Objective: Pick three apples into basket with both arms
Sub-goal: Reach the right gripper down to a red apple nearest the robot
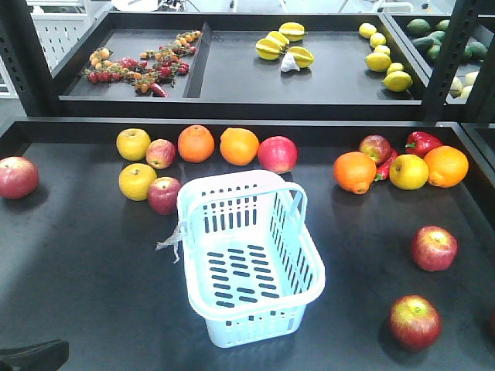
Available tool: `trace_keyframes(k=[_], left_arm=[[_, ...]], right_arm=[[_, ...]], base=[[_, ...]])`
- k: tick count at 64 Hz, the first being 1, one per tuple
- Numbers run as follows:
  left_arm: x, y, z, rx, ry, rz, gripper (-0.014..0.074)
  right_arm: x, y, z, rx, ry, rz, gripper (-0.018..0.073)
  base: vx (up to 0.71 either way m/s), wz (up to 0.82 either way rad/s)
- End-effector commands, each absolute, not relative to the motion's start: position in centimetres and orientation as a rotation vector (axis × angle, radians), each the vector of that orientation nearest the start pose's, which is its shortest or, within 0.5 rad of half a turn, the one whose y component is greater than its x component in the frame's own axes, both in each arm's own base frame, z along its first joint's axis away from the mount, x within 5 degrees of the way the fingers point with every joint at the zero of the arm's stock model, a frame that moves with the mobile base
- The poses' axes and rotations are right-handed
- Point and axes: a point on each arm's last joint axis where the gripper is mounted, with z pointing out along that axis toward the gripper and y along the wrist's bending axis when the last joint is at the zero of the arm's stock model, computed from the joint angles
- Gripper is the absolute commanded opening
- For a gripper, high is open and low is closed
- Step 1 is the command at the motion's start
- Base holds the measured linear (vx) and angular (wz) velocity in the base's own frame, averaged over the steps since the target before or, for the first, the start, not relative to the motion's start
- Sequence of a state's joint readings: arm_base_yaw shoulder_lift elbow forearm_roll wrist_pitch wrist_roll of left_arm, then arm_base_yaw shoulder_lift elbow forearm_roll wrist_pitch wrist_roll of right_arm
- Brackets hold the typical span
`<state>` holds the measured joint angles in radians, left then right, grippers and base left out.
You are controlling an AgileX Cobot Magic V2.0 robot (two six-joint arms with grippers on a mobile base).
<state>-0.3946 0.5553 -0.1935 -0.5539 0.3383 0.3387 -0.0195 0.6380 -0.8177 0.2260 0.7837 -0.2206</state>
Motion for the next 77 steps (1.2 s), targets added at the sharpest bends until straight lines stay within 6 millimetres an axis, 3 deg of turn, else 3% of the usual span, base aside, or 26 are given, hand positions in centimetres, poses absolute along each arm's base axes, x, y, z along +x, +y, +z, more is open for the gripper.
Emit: trace_keyframes(k=[1, 3, 13, 31, 47, 57, 77], left_arm=[[9.4, -5.5, 22.2, 0.276, 2.079, -0.539, -0.0008], [9.4, -5.5, 22.2, 0.276, 2.079, -0.539, -0.0008], [9.4, -5.5, 22.2, 0.276, 2.079, -0.539, -0.0008], [9.4, -5.5, 22.2, 0.276, 2.079, -0.539, -0.0008], [9.4, -5.5, 22.2, 0.276, 2.079, -0.539, -0.0008], [9.4, -5.5, 22.2, 0.276, 2.079, -0.539, -0.0008], [9.4, -5.5, 22.2, 0.276, 2.079, -0.539, -0.0008]], right_arm=[[12.7, 1.1, 37.9, -0.146, 1.983, 0.096, 0.0693], [13.0, 1.1, 37.7, -0.144, 1.995, 0.097, 0.0729], [15.5, 1.1, 36.3, -0.155, 2.135, 0.110, 0.0717], [22.2, 1.4, 33.4, -0.210, 2.510, 0.193, 0.0679], [27.3, 1.2, 27.2, -0.209, 2.776, 0.221, 0.0668], [29.4, 0.8, 23.7, -0.198, 2.861, 0.187, 0.0665], [31.2, 0.2, 18.7, -0.136, 3.002, 0.111, 0.0657]], base=[[0.00, 0.00], [0.00, 0.00], [0.00, 0.00], [0.00, 0.00], [0.00, 0.00], [0.00, 0.00], [0.00, 0.00]])
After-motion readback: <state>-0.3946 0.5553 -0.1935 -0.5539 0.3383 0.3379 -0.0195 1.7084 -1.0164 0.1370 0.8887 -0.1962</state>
